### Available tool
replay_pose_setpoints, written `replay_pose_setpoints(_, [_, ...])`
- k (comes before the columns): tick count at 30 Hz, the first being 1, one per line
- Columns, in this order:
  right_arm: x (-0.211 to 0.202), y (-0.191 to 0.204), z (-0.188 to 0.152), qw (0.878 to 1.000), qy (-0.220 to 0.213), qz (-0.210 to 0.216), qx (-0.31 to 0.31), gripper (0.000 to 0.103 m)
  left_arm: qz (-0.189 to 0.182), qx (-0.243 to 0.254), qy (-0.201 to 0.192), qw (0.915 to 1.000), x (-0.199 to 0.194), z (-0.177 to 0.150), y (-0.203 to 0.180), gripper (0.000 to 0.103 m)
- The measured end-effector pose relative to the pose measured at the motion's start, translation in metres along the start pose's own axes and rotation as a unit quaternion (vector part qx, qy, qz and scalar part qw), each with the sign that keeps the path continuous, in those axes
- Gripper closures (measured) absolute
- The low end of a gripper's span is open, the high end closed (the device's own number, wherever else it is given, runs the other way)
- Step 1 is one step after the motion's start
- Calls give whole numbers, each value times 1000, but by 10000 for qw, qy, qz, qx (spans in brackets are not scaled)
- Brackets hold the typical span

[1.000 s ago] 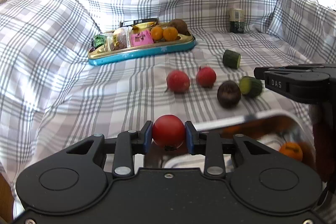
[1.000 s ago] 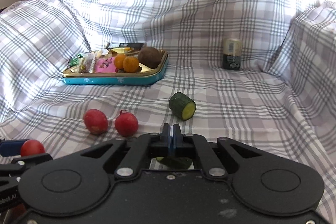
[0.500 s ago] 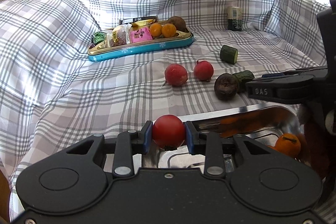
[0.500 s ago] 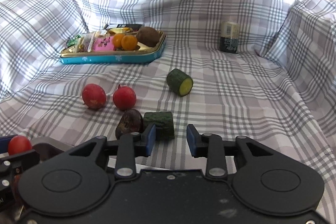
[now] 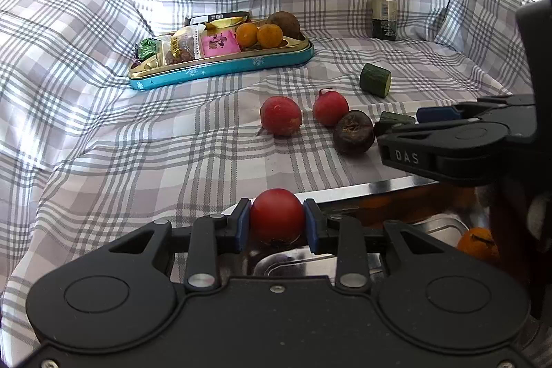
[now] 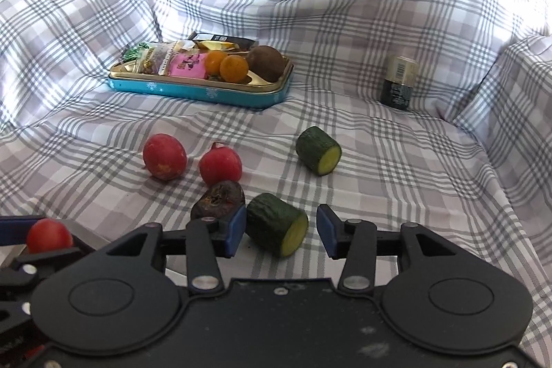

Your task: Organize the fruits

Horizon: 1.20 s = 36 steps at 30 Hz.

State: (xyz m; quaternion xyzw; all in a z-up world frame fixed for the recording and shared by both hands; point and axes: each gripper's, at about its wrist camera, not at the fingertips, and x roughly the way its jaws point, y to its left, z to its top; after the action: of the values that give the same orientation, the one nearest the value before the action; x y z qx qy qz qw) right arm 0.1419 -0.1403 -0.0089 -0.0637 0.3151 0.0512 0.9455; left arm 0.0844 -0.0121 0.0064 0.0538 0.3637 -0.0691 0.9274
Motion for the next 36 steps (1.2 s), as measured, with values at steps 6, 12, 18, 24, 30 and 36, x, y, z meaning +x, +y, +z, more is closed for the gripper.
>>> replay_pose_setpoints(6, [4,-5,0,9996,149,176,165,54,-94,-21,77,9999,6,4,-1,61])
replay_pose_setpoints(12, [9,-3,0,9987,324,387,45,52,-118,18,56,9999,6,4,-2,61])
replay_pose_setpoints(18, [12,2,-4,9990,315,287,-151,50,-156,46,22,9999,3,4,-4,61])
replay_pose_setpoints(24, [13,1,-4,9991,270,224,-237,57,-150,103,-109,9998,-3,0,-7,61])
replay_pose_setpoints(30, [-16,-4,-1,9996,-224,175,16,58,-128,181,-314,9993,-17,-10,-9,61])
replay_pose_setpoints(36, [-55,-10,-13,9981,-434,256,343,57,-157,158,-536,9983,-34,-24,-10,61])
